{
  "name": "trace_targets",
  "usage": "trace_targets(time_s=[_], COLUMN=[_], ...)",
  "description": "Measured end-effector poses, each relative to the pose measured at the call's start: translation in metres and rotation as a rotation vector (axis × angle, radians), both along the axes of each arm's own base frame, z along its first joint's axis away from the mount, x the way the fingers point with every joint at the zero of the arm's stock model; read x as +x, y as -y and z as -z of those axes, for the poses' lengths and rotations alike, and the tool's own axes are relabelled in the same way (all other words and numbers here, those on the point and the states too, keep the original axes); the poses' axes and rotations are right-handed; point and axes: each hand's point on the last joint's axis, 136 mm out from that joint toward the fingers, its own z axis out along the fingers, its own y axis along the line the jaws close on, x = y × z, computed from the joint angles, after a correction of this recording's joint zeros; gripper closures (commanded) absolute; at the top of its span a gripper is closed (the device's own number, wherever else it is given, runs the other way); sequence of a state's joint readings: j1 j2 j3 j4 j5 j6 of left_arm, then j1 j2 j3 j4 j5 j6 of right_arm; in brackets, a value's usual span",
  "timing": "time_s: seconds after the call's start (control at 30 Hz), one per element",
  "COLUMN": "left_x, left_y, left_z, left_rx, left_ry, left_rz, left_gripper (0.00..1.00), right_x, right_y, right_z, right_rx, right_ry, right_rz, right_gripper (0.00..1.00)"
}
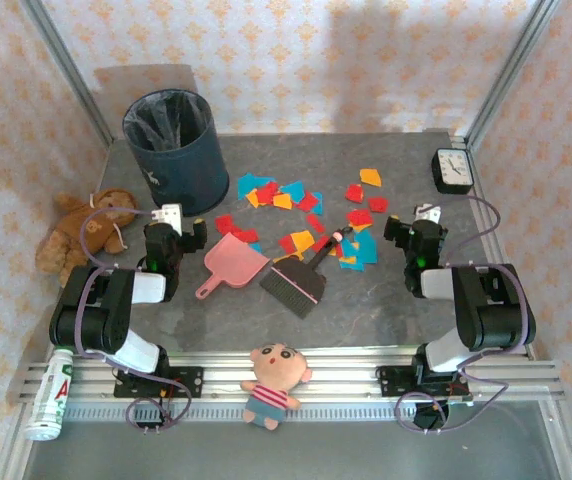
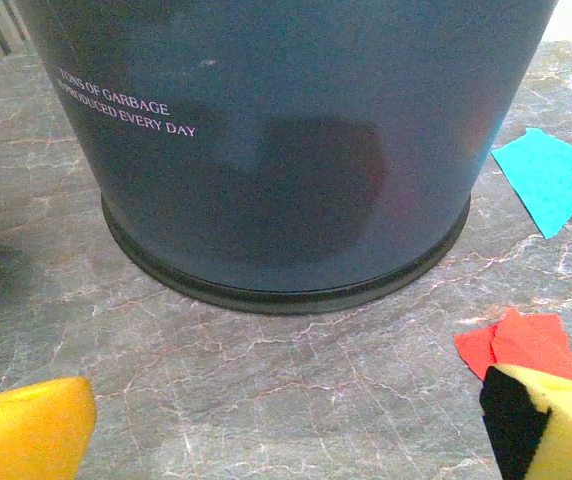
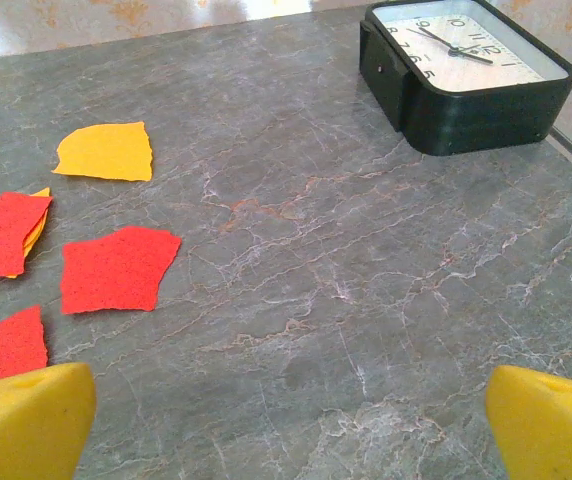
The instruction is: Sweep away the paper scraps from the table
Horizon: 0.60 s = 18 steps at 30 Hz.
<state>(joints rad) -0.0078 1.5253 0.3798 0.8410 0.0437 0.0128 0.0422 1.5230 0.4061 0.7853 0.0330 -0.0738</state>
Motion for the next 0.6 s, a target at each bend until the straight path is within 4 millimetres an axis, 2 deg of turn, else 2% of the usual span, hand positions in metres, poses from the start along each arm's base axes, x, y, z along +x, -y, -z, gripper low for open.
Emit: trace_targets(time_s=[0.6], left_x=[-0.0003], left_y=[-0.0026], left_z=[-0.0001], left_rx=[0.006], left_ry=[0.0], left_rz=[-0.014], left_gripper=[0.0], right_x=[0.0], right_y=[0.0], right_z=[0.0001], right_rx=[0.0], right_ry=[0.0], right_rz=[0.0], right_gripper=[0.01])
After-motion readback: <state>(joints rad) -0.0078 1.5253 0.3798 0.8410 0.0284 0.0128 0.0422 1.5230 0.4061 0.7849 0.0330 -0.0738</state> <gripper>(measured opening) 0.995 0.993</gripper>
